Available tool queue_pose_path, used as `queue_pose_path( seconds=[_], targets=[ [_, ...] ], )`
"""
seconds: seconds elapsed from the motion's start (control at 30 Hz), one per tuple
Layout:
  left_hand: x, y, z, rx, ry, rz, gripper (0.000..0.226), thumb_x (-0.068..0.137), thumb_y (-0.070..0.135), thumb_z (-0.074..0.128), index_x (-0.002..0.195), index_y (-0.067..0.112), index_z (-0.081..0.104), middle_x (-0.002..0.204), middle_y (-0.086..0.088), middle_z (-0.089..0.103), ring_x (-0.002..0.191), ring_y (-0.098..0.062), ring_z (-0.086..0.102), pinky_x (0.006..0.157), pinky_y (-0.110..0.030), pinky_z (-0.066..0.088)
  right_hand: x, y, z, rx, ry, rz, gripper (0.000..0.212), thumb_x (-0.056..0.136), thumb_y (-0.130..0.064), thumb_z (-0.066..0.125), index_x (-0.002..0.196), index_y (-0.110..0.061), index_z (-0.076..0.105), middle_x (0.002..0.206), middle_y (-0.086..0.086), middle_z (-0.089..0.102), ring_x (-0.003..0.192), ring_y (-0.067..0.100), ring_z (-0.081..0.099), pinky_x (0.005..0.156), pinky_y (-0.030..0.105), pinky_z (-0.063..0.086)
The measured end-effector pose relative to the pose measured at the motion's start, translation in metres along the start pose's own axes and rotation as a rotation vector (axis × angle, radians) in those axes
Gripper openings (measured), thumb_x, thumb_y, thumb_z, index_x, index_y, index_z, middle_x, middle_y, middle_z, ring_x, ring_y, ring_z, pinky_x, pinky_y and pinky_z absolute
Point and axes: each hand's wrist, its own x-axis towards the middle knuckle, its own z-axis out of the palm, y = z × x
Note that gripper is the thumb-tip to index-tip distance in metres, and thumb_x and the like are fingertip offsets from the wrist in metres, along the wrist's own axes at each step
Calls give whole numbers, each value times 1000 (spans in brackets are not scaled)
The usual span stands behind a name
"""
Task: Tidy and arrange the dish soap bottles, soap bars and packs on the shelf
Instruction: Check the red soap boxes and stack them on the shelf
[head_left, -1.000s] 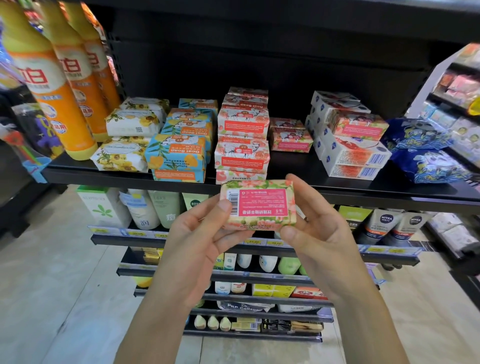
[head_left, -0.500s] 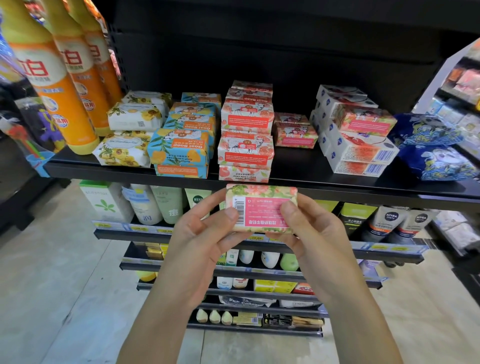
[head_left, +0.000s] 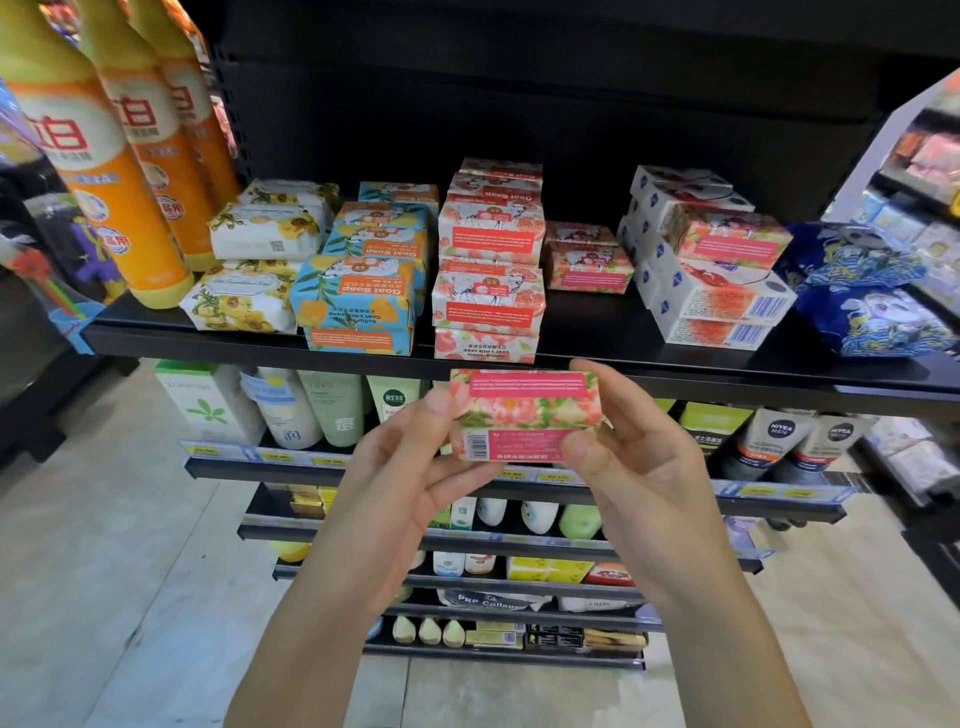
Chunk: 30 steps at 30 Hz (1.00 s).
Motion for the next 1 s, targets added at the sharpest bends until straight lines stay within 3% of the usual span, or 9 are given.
queue_pose_path(
  seconds=[0.13, 0.27, 0.43, 0.5, 0.6, 0.73, 0.9, 1.0],
  targets=[
    [1, 0, 3, -1, 26, -20, 68, 84, 55, 74, 126, 3, 63, 118, -18, 74, 109, -32, 73, 103, -46, 54, 0, 0, -1, 9, -26, -44, 49, 88, -13, 71, 135, -26, 64, 136, 7, 66, 134, 30, 56, 109, 58, 45],
    [1, -1, 4, 4, 13, 4, 53, 83, 41, 65, 121, 3, 68, 112, -18, 76, 109, -30, 73, 102, -42, 55, 0, -4, 2, -8, -35, -40, 49, 89, -14, 71, 136, -24, 62, 137, 5, 66, 134, 26, 56, 110, 51, 45],
    [1, -3, 5, 28, 15, 8, 49, 85, 34, 65, 123, 3, 67, 112, -14, 77, 109, -26, 73, 106, -45, 52, 0, -7, 3, -26, 28, 99, 62, 84, -57, 75, 138, -30, 61, 134, 4, 67, 128, 22, 62, 106, 41, 50],
    [1, -3, 6, 31, 16, 9, 47, 85, 33, 65, 122, 3, 67, 112, -13, 77, 109, -25, 73, 106, -44, 52, 1, -7, 4, -28, 66, 150, 68, 79, -63, 75, 135, -25, 63, 127, 5, 71, 119, 20, 68, 100, 38, 55],
    [1, -2, 8, 25, 22, 10, 43, 86, 31, 66, 120, 5, 68, 111, -13, 77, 109, -25, 73, 106, -44, 50, 0, -10, 6, -7, 103, 178, 53, 84, -54, 66, 121, -17, 71, 114, 7, 75, 107, 21, 72, 90, 39, 58],
    [1, -3, 7, 36, 3, 4, 47, 89, 34, 72, 126, 5, 66, 116, -13, 76, 112, -26, 72, 108, -44, 49, 0, -11, 7, 2, 105, 207, 47, 81, -53, 65, 108, -17, 77, 108, 8, 77, 99, 22, 73, 79, 34, 60],
    [3, -4, 8, 34, -15, -8, 48, 91, 30, 69, 133, 8, 62, 119, -11, 75, 114, -24, 71, 107, -39, 52, 1, -10, 7, -3, 129, 209, 47, 81, -48, 69, 111, -13, 75, 108, 8, 77, 96, 22, 73, 85, 30, 59],
    [3, -3, 9, 29, -16, -11, 48, 91, 27, 73, 135, 14, 62, 119, -11, 75, 114, -21, 71, 103, -34, 54, 0, -9, 5, 16, 133, 204, 46, 84, -44, 73, 115, -9, 72, 113, 11, 75, 106, 25, 73, 90, 29, 58]
  ],
)
